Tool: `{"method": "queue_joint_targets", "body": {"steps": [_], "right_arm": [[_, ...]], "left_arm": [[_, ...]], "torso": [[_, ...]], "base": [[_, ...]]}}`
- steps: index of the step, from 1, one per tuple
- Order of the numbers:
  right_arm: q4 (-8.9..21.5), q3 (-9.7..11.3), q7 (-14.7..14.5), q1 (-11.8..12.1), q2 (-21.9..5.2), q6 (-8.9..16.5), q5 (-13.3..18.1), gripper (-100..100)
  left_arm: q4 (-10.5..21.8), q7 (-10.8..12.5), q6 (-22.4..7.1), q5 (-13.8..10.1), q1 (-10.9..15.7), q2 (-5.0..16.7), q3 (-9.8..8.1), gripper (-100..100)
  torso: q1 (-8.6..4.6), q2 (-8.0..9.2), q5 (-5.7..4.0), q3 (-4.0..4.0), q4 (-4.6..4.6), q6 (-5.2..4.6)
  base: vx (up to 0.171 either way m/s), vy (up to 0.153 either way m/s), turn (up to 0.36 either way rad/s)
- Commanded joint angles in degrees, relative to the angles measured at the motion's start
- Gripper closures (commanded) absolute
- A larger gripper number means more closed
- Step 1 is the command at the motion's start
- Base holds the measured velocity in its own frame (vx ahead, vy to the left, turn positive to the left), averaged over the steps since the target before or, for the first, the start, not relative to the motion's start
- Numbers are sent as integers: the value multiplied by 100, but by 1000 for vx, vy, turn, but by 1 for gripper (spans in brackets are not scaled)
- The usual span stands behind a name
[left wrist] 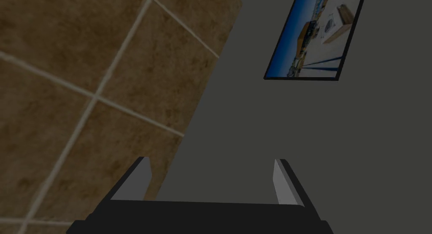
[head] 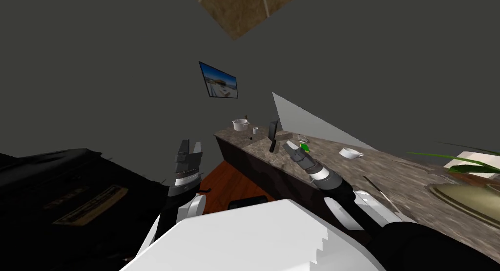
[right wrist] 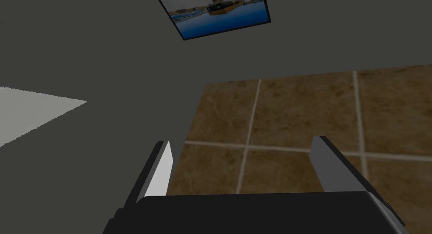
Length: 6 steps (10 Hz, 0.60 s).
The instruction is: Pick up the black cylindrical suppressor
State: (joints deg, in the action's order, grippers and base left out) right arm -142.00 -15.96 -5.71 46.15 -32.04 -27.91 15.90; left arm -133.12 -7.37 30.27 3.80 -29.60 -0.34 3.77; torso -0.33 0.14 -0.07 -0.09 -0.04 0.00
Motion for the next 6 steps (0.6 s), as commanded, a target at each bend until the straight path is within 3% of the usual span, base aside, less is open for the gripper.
{"method": "queue_joint_targets", "body": {"steps": [1, 3, 4, 5, 6], "right_arm": [[55, -26, -93, 75, -157, 5, 200, -100], [170, -251, -310, 466, -534, 35, 592, -100], [170, -251, -310, 493, -625, 35, 709, -100], [252, -355, -424, 718, -836, 58, 907, -100], [252, -355, -424, 718, -864, 58, 981, -100]], "left_arm": [[0, 0, 0, 0, 0, 0, 0, 0], [0, 0, 0, 0, -1, 0, 0, 0], [0, 0, 0, 0, -1, 0, 0, 0], [0, 0, 0, 0, -2, 0, -1, 0], [0, 0, 0, 0, -1, 0, 0, 0]], "torso": [[0, 0, 0, 0, 0, 0], [3, -12, 0, 7, 2, 0], [0, -14, 0, 8, 3, 0], [2, -17, -1, 9, 3, -5], [3, -21, 0, 12, 4, 1]], "base": [[-49, -41, 251], [-39, -31, 371], [-30, -33, 218], [-26, -24, 383], [-17, -24, 198]]}}
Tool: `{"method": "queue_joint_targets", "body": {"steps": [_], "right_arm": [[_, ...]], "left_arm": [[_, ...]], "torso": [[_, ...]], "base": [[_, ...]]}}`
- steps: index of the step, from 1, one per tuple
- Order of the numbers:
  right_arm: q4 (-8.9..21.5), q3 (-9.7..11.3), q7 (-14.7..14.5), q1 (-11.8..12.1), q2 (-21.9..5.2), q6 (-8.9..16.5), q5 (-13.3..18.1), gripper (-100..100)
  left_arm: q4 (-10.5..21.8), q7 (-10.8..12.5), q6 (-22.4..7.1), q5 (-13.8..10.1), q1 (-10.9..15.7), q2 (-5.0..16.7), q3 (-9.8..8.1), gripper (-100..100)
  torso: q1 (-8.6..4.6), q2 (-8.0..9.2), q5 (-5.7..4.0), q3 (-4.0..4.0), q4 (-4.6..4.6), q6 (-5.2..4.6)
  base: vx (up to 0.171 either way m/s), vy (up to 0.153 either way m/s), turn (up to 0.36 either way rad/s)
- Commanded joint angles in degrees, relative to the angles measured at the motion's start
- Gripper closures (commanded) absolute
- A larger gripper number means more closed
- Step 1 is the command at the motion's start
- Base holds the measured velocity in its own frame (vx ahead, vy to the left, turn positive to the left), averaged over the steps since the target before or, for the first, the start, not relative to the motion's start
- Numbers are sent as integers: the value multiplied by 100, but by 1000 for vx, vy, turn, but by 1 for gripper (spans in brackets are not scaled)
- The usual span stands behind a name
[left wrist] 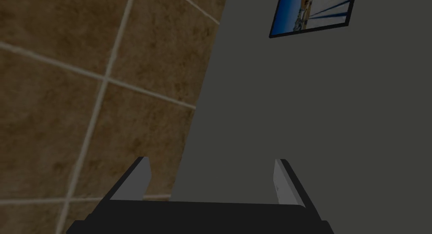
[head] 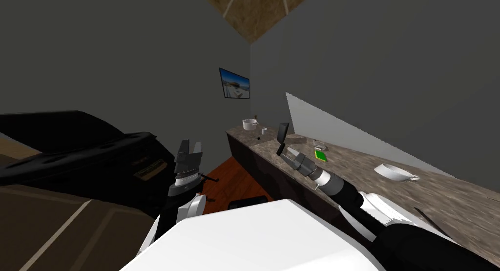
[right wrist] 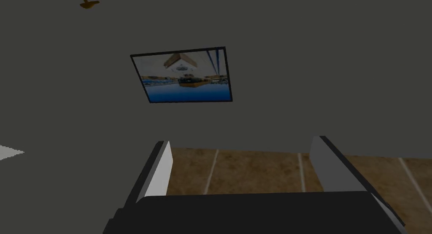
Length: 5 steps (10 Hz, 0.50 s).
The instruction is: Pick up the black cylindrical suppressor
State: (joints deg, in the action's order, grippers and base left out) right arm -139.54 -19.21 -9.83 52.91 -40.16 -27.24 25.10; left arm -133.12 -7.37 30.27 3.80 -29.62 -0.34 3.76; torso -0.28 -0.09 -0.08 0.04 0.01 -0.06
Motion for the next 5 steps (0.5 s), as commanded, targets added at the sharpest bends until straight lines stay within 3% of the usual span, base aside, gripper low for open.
{"method": "queue_joint_targets", "body": {"steps": [1, 2, 3, 4, 5], "right_arm": [[104, -127, -129, 275, -286, 20, 286, -100], [104, -127, -129, 275, -293, 20, 344, -100], [217, -217, -248, 515, -533, 54, 554, -100], [217, -217, -248, 515, -533, 54, 635, -100], [344, -301, -368, 760, -771, 94, 838, -100]], "left_arm": [[0, 0, 0, 0, 0, 0, 0, 0], [0, 0, 0, 0, 1, 0, 1, 0], [0, 0, 0, 0, 0, 0, 0, 0], [0, 0, 0, 0, 1, 0, 0, 0], [0, 0, 0, 0, 0, 0, 0, 0]], "torso": [[0, 0, 0, 0, 0, 0], [1, -2, 1, 2, 1, 5], [2, -4, 0, 2, 1, 0], [0, -5, 1, 4, 2, 5], [0, -7, 0, 4, 2, 0]], "base": [[-14, -17, 322], [-12, -20, 186], [-10, -19, 314], [-6, -25, 191], [1, -25, 370]]}}
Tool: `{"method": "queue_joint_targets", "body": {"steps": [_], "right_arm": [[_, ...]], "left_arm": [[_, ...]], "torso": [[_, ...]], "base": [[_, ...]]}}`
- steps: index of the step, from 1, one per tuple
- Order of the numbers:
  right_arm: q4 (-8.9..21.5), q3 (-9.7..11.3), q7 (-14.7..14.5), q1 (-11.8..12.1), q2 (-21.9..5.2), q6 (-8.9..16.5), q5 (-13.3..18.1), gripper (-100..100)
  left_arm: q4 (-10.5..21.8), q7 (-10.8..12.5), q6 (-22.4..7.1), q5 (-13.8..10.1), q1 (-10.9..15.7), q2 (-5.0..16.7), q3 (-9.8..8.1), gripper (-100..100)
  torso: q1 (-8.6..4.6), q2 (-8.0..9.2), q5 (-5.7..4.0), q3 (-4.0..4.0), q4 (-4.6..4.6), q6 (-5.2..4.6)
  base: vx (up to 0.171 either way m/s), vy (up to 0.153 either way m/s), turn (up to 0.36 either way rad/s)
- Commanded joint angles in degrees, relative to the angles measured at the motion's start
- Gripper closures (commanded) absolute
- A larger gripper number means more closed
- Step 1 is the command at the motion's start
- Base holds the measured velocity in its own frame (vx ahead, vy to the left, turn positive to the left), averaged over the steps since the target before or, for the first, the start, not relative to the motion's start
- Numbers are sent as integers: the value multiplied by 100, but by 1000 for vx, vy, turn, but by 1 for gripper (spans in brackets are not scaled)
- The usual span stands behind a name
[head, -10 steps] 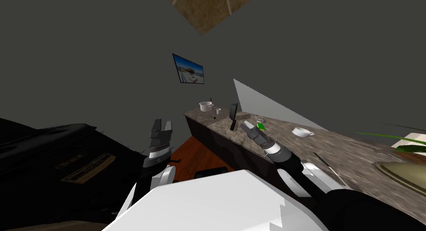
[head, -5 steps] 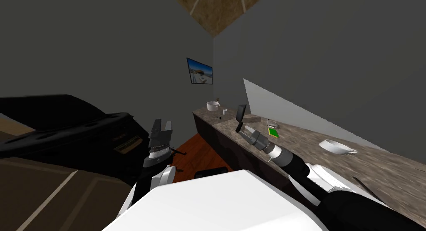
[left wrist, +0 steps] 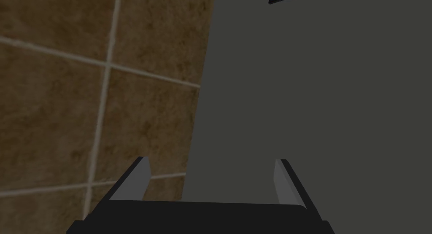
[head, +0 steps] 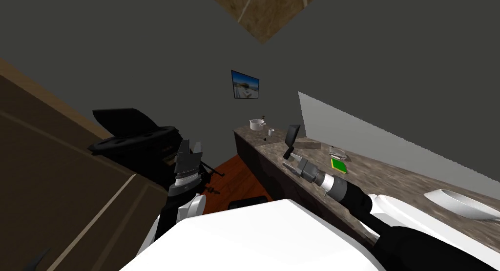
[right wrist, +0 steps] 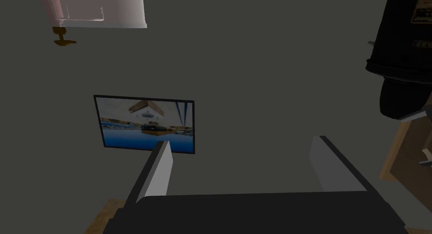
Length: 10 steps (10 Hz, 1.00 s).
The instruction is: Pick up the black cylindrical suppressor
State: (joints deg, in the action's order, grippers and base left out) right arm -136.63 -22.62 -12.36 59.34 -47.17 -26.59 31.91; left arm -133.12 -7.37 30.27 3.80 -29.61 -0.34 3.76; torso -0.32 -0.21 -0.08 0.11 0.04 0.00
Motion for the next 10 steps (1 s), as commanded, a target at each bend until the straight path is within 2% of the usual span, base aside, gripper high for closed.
{"method": "queue_joint_targets", "body": {"steps": [1, 2, 3, 4, 5, 6, 7, 8, 9, 10], "right_arm": [[52, 40, -115, 117, -70, 29, 250, -100], [192, -37, -236, 324, -305, 72, 437, -100], [192, -37, -236, 364, -305, 72, 550, -100], [344, -106, -356, 571, -535, 120, 753, -100], [344, -106, -356, 612, -535, 120, 851, -100], [506, -168, -474, 854, -760, 170, 1072, -100], [506, -168, -474, 859, -760, 170, 1150, -100], [676, -221, -590, 1103, -970, 223, 1364, -100], [676, -221, -590, 1103, -979, 223, 1446, -100], [853, -266, -702, 1342, -1191, 276, 1646, -100]], "left_arm": [[0, 0, 0, 0, 0, 0, 0, 0], [0, 0, 0, 0, -1, 0, -1, 0], [0, 0, 0, 0, 0, 0, 0, 0], [0, 0, 0, 0, -2, 0, -1, 0], [0, 0, 0, 0, -1, 0, 0, 0], [0, 0, 0, 0, -2, 0, -1, 0], [0, 0, 0, 0, -1, 0, 0, 0], [0, 0, 0, 0, -2, 0, -1, 0], [0, 0, 0, 0, -1, 0, -1, 0], [0, 0, 0, 0, -2, 0, -1, 0]], "torso": [[0, 0, 0, 0, 0, 0], [1, -1, -1, 0, 0, -7], [0, -3, 0, 2, 1, 0], [2, -3, -1, 2, 0, -9], [2, -5, 0, 3, 1, -3], [3, -6, 0, 3, 1, -7], [-1, -10, 0, 6, 2, -2], [-1, -9, -2, 5, 1, -9], [-1, -9, -1, 5, 2, -4], [1, -12, -1, 6, 2, -8]], "base": [[2, -29, 186], [6, -24, 373], [8, -28, 171], [14, -21, 317], [9, -25, 171], [20, -31, 356], [18, -37, 192], [15, -29, 276], [20, -30, 184], [22, -34, 315]]}}
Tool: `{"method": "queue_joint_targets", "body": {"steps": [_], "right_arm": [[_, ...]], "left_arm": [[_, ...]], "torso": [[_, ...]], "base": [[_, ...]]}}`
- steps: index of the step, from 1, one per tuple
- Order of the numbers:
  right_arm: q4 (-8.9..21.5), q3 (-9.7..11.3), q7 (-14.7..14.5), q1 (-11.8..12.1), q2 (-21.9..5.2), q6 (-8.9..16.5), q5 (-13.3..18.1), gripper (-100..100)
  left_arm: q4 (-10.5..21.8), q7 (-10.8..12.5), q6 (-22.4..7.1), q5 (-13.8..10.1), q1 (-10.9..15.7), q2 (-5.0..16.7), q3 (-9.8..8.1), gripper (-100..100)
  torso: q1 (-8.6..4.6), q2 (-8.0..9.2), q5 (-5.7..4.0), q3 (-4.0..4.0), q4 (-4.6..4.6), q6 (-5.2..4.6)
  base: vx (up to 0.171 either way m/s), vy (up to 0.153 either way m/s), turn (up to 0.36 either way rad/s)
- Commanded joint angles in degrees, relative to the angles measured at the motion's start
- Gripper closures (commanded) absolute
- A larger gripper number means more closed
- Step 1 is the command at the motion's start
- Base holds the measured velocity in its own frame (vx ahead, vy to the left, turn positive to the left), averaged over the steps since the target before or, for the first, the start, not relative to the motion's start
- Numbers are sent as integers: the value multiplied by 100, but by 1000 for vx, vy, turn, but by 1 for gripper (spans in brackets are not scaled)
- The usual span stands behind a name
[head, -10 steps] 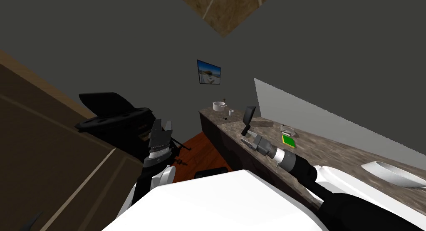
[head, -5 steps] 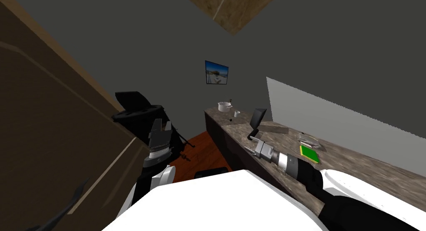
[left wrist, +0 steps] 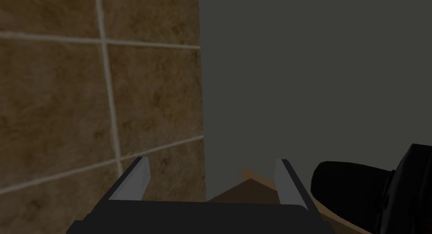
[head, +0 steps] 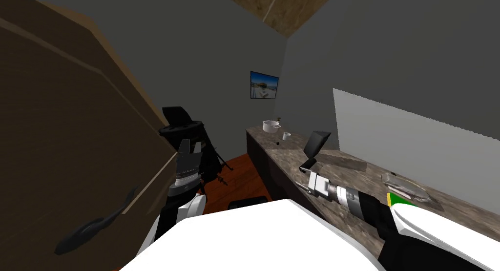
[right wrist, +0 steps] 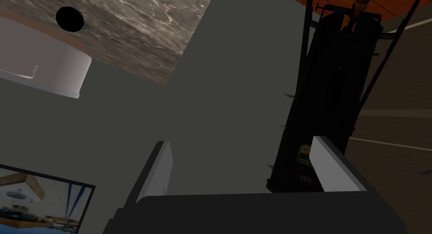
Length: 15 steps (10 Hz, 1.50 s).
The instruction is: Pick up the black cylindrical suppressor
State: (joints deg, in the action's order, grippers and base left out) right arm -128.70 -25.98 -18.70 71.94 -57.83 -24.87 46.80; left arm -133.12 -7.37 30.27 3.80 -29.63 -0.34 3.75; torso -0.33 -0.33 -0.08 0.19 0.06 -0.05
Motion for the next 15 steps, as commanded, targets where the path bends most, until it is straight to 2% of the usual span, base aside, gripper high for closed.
{"method": "queue_joint_targets", "body": {"steps": [1, 2, 3, 4, 5, 6, 7, 9, 10, 12, 13, 15], "right_arm": [[61, 70, -68, 82, -125, 104, 245, -100], [242, 33, -176, 315, -330, 158, 423, -100], [242, 33, -176, 315, -330, 158, 526, -100], [424, 4, -280, 538, -525, 212, 724, -100], [424, 4, -280, 538, -525, 212, 796, -100], [604, -17, -377, 751, -709, 264, 1005, -100], [604, -17, -377, 752, -709, 264, 1053, -100], [947, -37, -551, 1142, -1038, 361, 1447, -100], [947, -37, -551, 1142, -1038, 361, 1518, -100], [1246, -35, -694, 1471, -1309, 444, 1878, -100], [1246, -35, -694, 1471, -1309, 444, 1907, -100], [1485, -13, -802, 1730, -1520, 508, 2209, -100]], "left_arm": [[0, 0, 0, 0, 0, 0, 0, 0], [0, 0, 0, 0, -1, 0, -1, 0], [0, 0, 0, 0, 0, 0, 0, 0], [0, 0, 0, 0, -1, 0, -1, 0], [0, 0, 0, 0, 0, 0, 0, 0], [0, 0, 0, 0, -1, 0, -1, 0], [0, 0, 0, 0, -1, 0, 0, 0], [0, 0, 0, 0, -1, 0, 0, 0], [0, 0, 0, 0, -1, 1, -1, 0], [0, 0, 0, 0, -1, 0, -1, 0], [0, 0, 0, 0, -1, 1, -1, 0], [0, 0, 0, 0, -1, 0, -1, 0]], "torso": [[0, 0, 0, 0, 0, 0], [1, -1, -1, 0, -1, -5], [-1, -5, -1, 3, 1, 0], [-1, -6, -1, 3, 1, -6], [-2, -8, -2, 5, 2, 0], [0, -5, -1, 3, 0, -6], [0, -8, -1, 4, 1, -2], [0, -9, -1, 5, 2, -2], [-11, -15, -3, 9, 3, 0], [-6, -10, -3, 5, 1, -4], [-13, -13, -4, 8, 3, -3], [-1, -7, -2, 4, 1, -6]], "base": [[23, -37, 179], [36, -39, 326], [33, -43, 146], [33, -39, 262], [26, -42, 178], [35, -41, 247], [30, -40, 149], [41, -57, 338], [29, -70, 132], [35, -69, 261], [26, -69, 101], [19, -61, 200]]}}
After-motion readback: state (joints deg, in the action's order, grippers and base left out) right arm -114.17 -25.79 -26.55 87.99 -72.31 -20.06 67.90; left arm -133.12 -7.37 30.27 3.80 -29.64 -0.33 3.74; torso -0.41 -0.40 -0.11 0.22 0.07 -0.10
